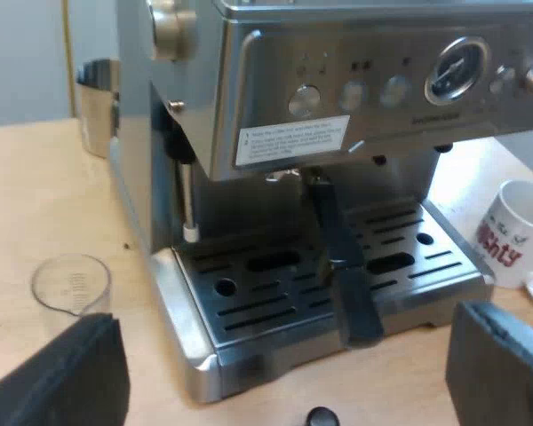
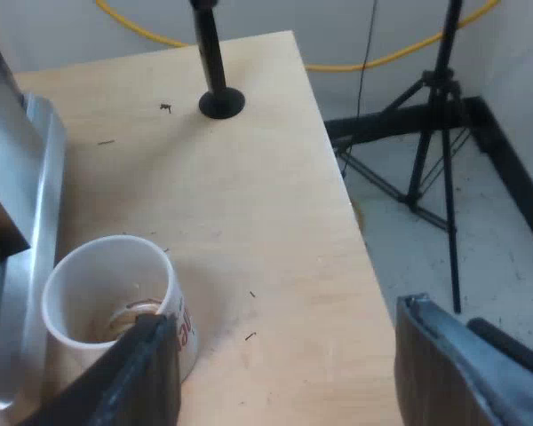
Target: Remove mug from coffee machine
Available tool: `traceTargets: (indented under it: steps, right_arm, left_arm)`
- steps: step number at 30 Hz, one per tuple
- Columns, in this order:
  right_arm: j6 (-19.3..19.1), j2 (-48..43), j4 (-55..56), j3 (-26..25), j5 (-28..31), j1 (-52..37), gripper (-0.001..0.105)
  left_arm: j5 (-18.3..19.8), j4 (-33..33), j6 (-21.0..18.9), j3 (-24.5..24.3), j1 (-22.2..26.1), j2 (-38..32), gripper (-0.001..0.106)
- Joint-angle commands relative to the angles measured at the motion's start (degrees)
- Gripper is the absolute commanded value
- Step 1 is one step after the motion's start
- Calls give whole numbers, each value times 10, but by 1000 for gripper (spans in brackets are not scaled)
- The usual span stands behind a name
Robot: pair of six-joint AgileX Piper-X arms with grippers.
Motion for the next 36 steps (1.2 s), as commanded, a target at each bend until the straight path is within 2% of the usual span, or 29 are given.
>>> traceTargets:
  steps: [1,4,8,16,23,26,36]
  right_arm:
    - [-16,-51,25,-5,-17,5,55]
    - [-32,-101,45,-5,-16,9,55]
    - [-32,-165,61,-2,-16,9,55]
    - [-32,-256,98,2,-16,9,55]
    - [-32,-332,116,16,-16,9,55]
    - [-32,-329,136,9,-21,9,55]
    - [-32,-329,150,23,-33,9,55]
  left_arm:
    - [-16,10,5,-5,0,-26,87]
    - [-39,23,5,-5,0,-54,87]
    - [-85,47,9,-5,0,-102,87]
    - [-96,100,27,-5,0,-200,87]
    - [-105,157,28,-5,0,-285,87]
    - [-104,196,30,-16,0,-280,87]
    - [-117,206,48,-12,0,-280,87]
